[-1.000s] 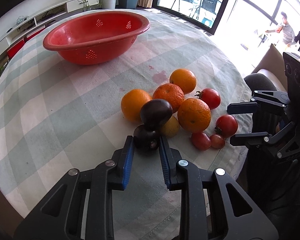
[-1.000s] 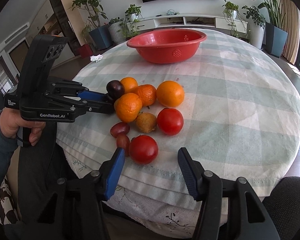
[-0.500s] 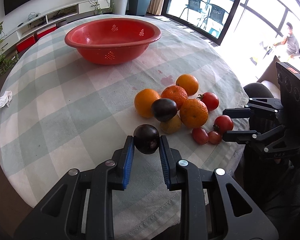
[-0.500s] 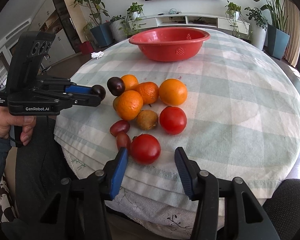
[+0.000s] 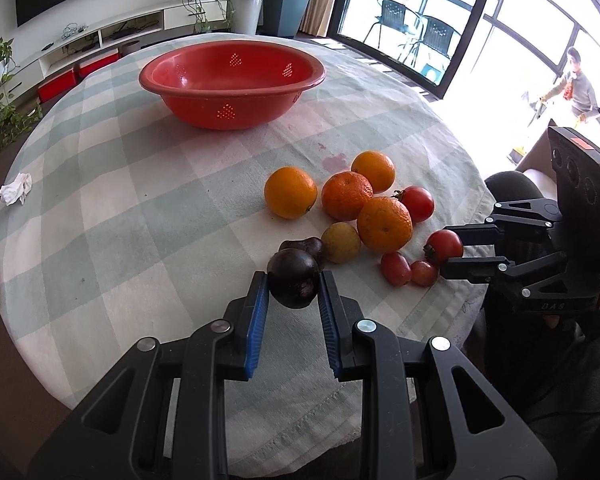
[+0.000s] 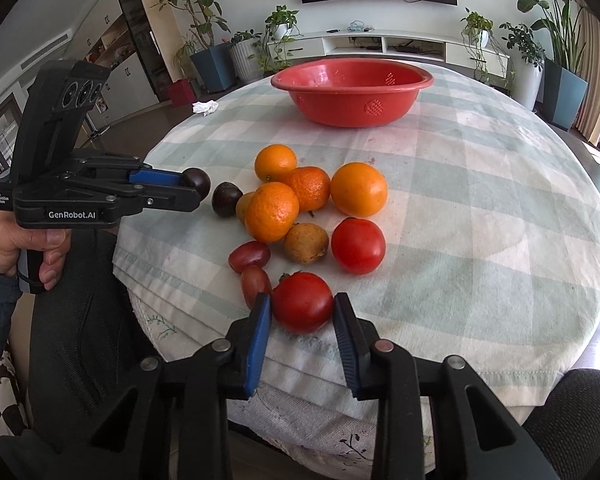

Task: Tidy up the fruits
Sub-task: 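Lift the dark plum with the left tool while the right tool grasps a red tomato, then carry plum and tomato over the red bowl and open both tools to drop them, then withdraw both tools from the red bowl back toward the fruit pile, then grasp a second dark plum with the left tool while the right tool grasps a small red tomato, then carry both fruits over the red bowl and open both tools to release them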

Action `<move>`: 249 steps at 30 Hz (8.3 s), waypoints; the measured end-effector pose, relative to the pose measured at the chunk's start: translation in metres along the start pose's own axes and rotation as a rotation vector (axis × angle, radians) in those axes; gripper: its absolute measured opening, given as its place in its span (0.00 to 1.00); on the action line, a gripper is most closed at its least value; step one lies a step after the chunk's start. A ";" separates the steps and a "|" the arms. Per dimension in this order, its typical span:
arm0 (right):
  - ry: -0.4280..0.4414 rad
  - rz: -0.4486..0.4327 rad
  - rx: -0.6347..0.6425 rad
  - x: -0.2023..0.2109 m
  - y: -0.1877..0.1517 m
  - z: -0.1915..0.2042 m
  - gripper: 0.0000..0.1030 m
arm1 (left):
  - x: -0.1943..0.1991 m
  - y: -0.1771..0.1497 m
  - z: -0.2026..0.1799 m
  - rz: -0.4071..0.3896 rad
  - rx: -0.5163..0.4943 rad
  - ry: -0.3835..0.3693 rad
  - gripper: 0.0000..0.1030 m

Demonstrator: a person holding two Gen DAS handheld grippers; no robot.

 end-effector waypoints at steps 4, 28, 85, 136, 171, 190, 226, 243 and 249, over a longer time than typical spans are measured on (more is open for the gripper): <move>0.016 -0.004 -0.015 0.005 0.001 -0.002 0.33 | 0.006 -0.002 0.001 -0.013 0.011 0.004 0.23; 0.013 -0.130 0.046 -0.019 0.194 -0.056 0.33 | 0.001 0.180 0.063 -0.073 -0.039 0.152 0.23; -0.333 -0.248 0.233 0.009 0.201 -0.024 0.91 | 0.047 0.132 0.056 -0.298 0.144 0.244 1.00; -0.344 -0.224 0.045 0.060 0.109 -0.025 0.99 | 0.057 0.020 -0.011 -0.213 0.027 0.332 1.00; -0.090 -0.131 -0.019 0.039 0.021 -0.012 0.80 | -0.051 0.011 -0.013 0.151 -0.181 0.069 0.49; -0.034 -0.085 0.021 0.026 0.008 0.010 0.75 | -0.051 0.008 -0.014 0.161 -0.179 0.040 0.26; -0.051 -0.030 0.203 -0.012 0.008 0.049 0.28 | 0.012 0.015 0.006 -0.099 0.023 0.031 0.26; 0.045 -0.003 0.116 0.006 0.014 0.047 0.20 | 0.013 0.023 -0.004 -0.121 0.017 0.025 0.26; 0.100 -0.077 0.046 0.031 0.050 0.029 0.19 | 0.026 0.055 0.001 -0.167 0.005 0.047 0.26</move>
Point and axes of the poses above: each gripper's, at about its wrist camera, not at the fingertips, and x roughly against the way its jaws point, z to its left, y to its top, the point moved 8 cm from there along -x, roughly the way its jaws point, and after that the axes turned 11 degrees about -y, right-handed, at the moved point
